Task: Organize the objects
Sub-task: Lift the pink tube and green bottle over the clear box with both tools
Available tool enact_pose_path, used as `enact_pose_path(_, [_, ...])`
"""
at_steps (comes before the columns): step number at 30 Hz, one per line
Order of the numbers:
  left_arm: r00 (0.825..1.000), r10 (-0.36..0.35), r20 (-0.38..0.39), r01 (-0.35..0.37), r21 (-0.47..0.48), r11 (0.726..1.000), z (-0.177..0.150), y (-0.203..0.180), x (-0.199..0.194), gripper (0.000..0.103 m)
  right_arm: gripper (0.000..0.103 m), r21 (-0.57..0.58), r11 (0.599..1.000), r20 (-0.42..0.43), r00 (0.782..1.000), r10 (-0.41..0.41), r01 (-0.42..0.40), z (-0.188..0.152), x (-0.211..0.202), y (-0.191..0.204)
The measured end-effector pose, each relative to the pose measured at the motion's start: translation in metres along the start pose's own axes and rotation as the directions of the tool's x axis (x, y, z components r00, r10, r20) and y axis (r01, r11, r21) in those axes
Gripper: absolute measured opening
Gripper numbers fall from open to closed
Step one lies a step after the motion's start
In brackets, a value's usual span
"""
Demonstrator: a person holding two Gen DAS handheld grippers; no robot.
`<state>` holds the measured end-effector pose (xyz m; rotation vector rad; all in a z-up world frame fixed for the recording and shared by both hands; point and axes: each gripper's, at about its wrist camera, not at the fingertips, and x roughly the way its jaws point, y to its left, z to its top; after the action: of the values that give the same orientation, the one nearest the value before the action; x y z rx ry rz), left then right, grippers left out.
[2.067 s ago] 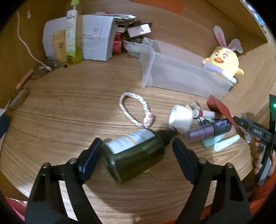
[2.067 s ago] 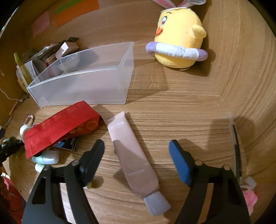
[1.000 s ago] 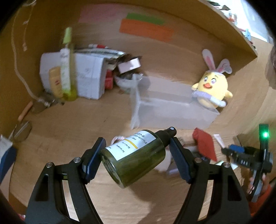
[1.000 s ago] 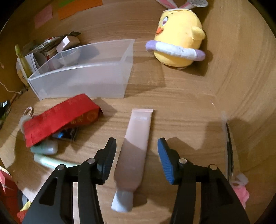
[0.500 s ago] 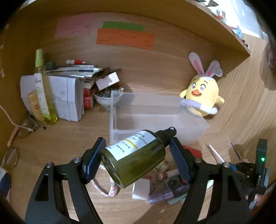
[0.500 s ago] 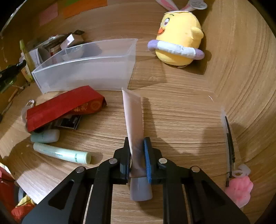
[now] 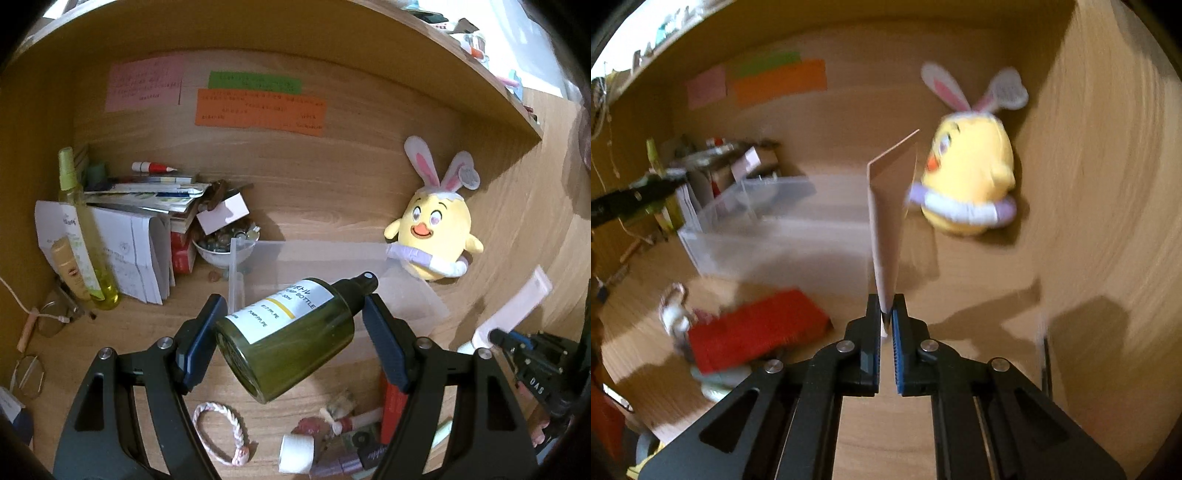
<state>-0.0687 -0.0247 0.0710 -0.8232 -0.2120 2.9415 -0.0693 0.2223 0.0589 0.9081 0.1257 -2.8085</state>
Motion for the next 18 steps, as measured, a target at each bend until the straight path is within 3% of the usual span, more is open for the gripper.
enact_pose_path(9, [1.000,0.012,-0.026,-0.012,0.006,1.000,0.013,-0.002,0.022,0.075,0.005,-0.006,0.999,0.131,0.991,0.036,-0.035,0.053,-0.006,0.008])
enact_pose_path(18, [0.995,0.004,-0.102,-0.004,0.001,1.000,0.020,0.002,0.053,0.075,0.005,-0.044,0.995,0.140,0.985,0.096,-0.091,0.085,0.026,0.022])
